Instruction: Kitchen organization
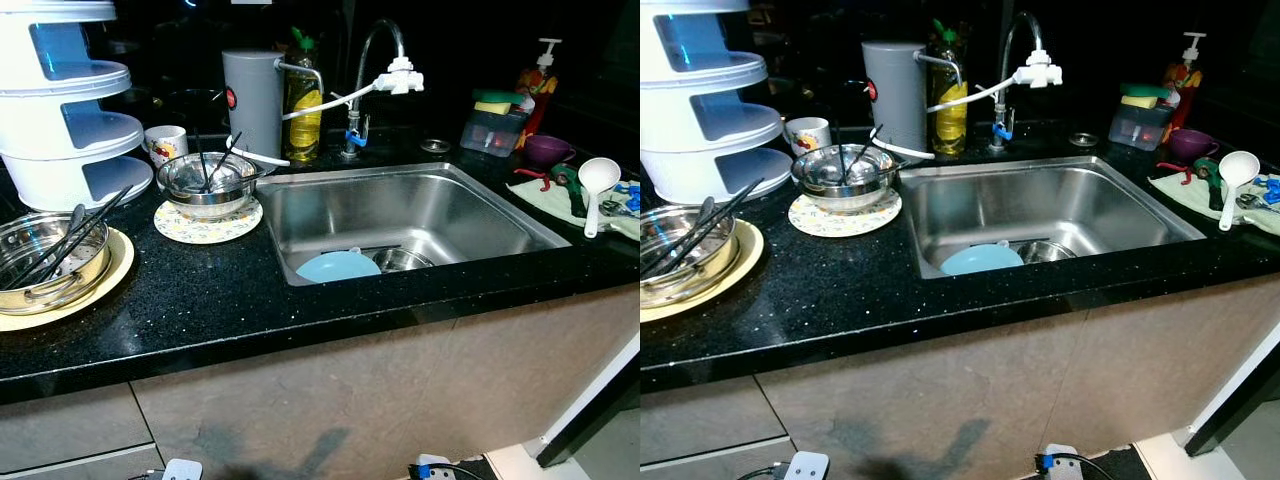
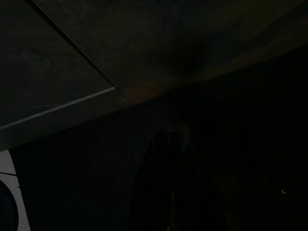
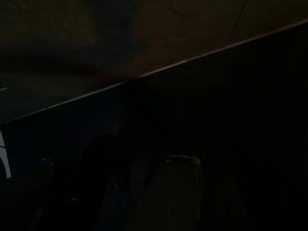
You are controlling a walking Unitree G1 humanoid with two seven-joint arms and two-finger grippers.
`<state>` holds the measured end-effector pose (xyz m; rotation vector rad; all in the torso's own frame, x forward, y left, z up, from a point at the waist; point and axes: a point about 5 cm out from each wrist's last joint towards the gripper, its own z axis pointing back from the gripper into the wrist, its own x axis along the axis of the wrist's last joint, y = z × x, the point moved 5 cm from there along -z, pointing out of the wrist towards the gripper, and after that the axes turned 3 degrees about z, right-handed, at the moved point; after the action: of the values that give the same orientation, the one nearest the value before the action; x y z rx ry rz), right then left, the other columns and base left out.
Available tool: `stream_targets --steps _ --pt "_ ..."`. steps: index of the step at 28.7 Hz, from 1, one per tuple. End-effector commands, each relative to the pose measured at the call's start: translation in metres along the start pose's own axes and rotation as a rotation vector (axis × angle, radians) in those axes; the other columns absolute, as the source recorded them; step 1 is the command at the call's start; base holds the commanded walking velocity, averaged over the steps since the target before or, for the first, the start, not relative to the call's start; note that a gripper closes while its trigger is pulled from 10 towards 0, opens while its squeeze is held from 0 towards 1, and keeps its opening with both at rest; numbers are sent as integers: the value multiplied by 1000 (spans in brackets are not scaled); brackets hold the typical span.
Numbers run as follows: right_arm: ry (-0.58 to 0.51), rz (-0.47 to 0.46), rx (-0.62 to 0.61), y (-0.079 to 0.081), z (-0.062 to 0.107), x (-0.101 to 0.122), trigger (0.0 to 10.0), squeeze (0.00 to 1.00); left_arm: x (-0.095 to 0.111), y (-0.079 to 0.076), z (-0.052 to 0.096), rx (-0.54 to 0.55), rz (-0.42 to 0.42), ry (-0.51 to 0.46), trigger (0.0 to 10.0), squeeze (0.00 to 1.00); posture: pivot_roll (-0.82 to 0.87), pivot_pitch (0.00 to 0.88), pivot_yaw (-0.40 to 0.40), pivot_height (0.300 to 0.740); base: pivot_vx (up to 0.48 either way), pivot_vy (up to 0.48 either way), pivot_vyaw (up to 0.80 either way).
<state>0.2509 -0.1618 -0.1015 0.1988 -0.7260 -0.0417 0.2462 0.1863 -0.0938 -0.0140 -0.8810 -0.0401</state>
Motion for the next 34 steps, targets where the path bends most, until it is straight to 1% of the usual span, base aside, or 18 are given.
stream_targets --steps 1,4,8,12,14,16,18,22,25,30,32,34 --pt "19 -1 -14 -2 2 -8 10000 0 -9 3 3 7 -4 18 10000 0 38 82 -27 740 0 0 0" --pt "31 -6 -14 -2 2 -11 10000 0 -8 5 3 11 -3 17 10000 0 43 82 -27 740 0 0 0" --pt "41 0 -7 -1 2 -13 10000 0 -3 10 2 24 5 12 10000 0 51 91 -28 740 0 0 0" --pt "47 25 -2 1 1 -12 10000 0 -1 10 1 33 14 6 10000 0 33 87 -14 740 0 0 0" --pt "43 23 -5 0 1 -12 10000 0 -1 9 1 37 23 2 10000 0 27 84 -16 740 0 0 0" --pt "38 20 -9 -2 2 -11 10000 0 -3 6 1 36 28 7 10000 0 24 86 -22 740 0 0 0" --pt "52 41 -12 -4 3 -13 10000 0 -5 3 1 33 29 17 10000 0 22 93 -36 740 0 0 0" --pt "48 34 -15 -6 3 -12 10000 0 -6 1 1 29 30 19 10000 0 24 93 -39 740 0 0 0" --pt "44 45 -21 -7 2 -10 10000 0 -8 3 2 35 36 23 10000 0 13 102 -34 740 0 0 0" --pt "35 9 -20 -7 2 -8 10000 0 -12 4 3 31 26 36 10000 0 8 91 -34 740 0 0 0" --pt "38 25 -35 -9 3 -9 10000 0 -15 5 4 42 28 50 10000 0 14 102 -43 740 0 0 0" --pt "47 46 -14 -5 3 -12 10000 0 -15 4 4 31 28 49 10000 0 16 92 -34 740 0 0 0"
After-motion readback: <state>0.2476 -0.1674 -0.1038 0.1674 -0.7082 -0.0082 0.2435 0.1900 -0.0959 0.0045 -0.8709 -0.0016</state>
